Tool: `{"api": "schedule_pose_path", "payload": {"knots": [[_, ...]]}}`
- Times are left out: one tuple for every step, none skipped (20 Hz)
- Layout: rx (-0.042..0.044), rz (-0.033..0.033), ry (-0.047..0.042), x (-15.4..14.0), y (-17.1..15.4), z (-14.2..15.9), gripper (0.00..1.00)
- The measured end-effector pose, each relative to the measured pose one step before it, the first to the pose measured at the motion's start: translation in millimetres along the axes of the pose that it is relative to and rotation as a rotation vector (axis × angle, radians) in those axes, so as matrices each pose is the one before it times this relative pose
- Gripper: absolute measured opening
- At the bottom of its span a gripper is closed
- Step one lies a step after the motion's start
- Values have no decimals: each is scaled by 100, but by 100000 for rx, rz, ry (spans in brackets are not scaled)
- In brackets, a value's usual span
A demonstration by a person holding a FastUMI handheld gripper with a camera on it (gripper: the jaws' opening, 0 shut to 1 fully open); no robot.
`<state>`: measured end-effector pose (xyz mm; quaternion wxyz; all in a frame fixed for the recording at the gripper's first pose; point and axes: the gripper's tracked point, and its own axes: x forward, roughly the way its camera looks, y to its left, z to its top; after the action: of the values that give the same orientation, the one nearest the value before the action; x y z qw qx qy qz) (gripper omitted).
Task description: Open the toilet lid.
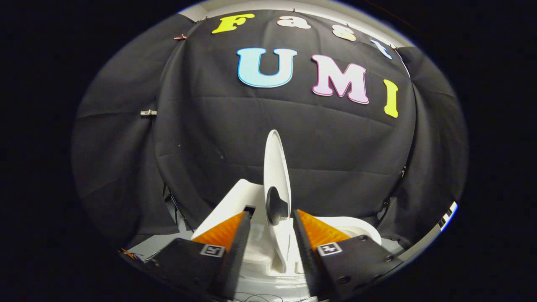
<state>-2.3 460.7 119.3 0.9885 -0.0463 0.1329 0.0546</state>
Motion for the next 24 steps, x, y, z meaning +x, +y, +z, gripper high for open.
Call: {"api": "schedule_pose_path", "payload": {"knots": [[-496, 130, -79, -26, 71, 47, 71], [342, 440, 277, 69, 70, 5, 74], [323, 89, 572, 56, 25, -25, 76], [266, -258, -531, -54, -77, 194, 82], [-303, -271, -607, -5, -129, 219, 88], [-171, 168, -614, 146, 40, 97, 94], [-119, -87, 319, -5, -129, -193, 98], [121, 461, 205, 90, 49, -67, 100], [-38, 28, -26, -75, -23, 18, 99], [53, -86, -318, 36, -239, -102, 98], [-208, 262, -672, -44, 30, 224, 98], [-148, 106, -328, -73, -35, 132, 98], [358, 866, -638, -135, 91, 255, 98], [796, 982, -153, -139, 173, 275, 99], [819, 944, -410, -166, 117, 295, 99], [520, 802, -374, -147, -10, 378, 98], [816, 1161, -941, -258, -16, 545, 98], [1104, 1230, -1321, -148, 11, 534, 99], [1489, 1006, -625, -243, -98, 496, 98], [1366, 1031, -730, -135, -12, 407, 98], [-105, 84, 90, -135, -352, 269, 98], [243, 727, -202, -168, -327, 358, 98], [382, 75, -917, -319, -605, 498, 99], [1197, 80, -1705, -358, -772, 663, 98]]}}
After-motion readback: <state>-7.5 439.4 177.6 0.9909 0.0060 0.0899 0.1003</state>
